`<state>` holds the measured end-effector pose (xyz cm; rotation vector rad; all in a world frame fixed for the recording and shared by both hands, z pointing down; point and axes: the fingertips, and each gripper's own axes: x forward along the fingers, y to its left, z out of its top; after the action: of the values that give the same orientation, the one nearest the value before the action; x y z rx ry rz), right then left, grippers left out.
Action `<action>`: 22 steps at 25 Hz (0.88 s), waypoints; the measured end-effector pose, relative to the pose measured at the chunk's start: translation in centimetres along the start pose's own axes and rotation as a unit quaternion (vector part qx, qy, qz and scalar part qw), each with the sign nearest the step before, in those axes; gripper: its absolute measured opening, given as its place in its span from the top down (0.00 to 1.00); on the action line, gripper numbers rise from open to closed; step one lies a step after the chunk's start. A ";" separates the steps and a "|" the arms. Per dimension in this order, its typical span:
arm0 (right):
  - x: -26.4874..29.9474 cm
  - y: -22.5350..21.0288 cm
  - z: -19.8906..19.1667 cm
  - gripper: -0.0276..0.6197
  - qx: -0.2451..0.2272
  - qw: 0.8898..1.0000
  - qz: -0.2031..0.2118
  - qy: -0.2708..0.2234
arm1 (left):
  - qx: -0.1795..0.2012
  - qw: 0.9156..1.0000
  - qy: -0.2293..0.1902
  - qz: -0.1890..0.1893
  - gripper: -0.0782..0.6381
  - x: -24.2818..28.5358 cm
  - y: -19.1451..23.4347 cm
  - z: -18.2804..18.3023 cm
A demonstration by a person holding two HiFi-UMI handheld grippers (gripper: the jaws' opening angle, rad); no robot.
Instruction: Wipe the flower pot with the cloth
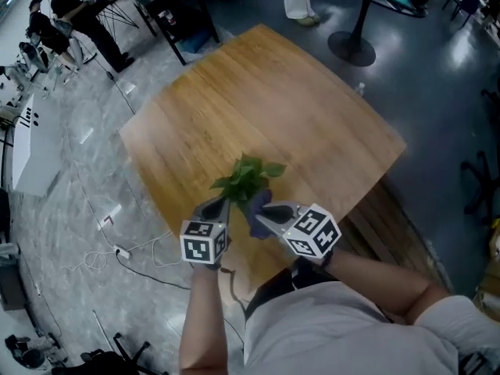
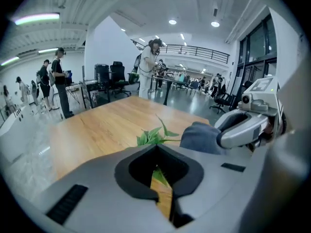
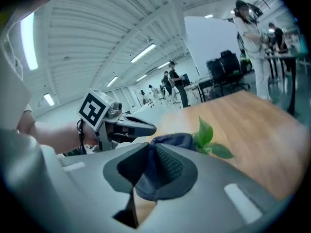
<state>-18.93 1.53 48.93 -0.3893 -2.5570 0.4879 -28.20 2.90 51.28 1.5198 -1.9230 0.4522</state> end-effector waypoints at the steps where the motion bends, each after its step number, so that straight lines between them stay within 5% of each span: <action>1: -1.3 1.0 1.5 0.89 -0.031 0.999 -0.002 -0.011 | 0.005 1.000 -0.012 0.009 0.88 -1.6 -0.3 0.9; 5: -6.5 4.7 8.1 0.89 -0.133 0.989 -0.001 -0.062 | 0.005 0.996 -0.077 0.051 0.88 -8.6 -1.9 5.7; 8: -9.0 6.1 11.9 0.89 -0.173 0.981 0.002 -0.092 | 0.006 0.985 -0.146 0.096 0.88 -13.5 -2.5 9.5; 13: -11.7 9.6 16.8 0.89 -0.203 0.970 0.006 -0.135 | 0.003 0.959 -0.237 0.156 0.88 -21.8 -3.9 12.8; 19: -14.3 12.8 22.5 0.89 -0.230 0.955 0.020 -0.187 | -0.031 0.930 -0.323 0.173 0.88 -28.0 -5.7 16.0; 22: -14.8 14.2 24.0 0.89 -0.230 0.951 0.028 -0.204 | -0.026 0.926 -0.333 0.177 0.88 -29.7 -6.2 17.0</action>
<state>-16.67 2.52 17.48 -0.5729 -3.0692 -0.0280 -22.99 12.50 18.26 1.3976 -2.7332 0.0122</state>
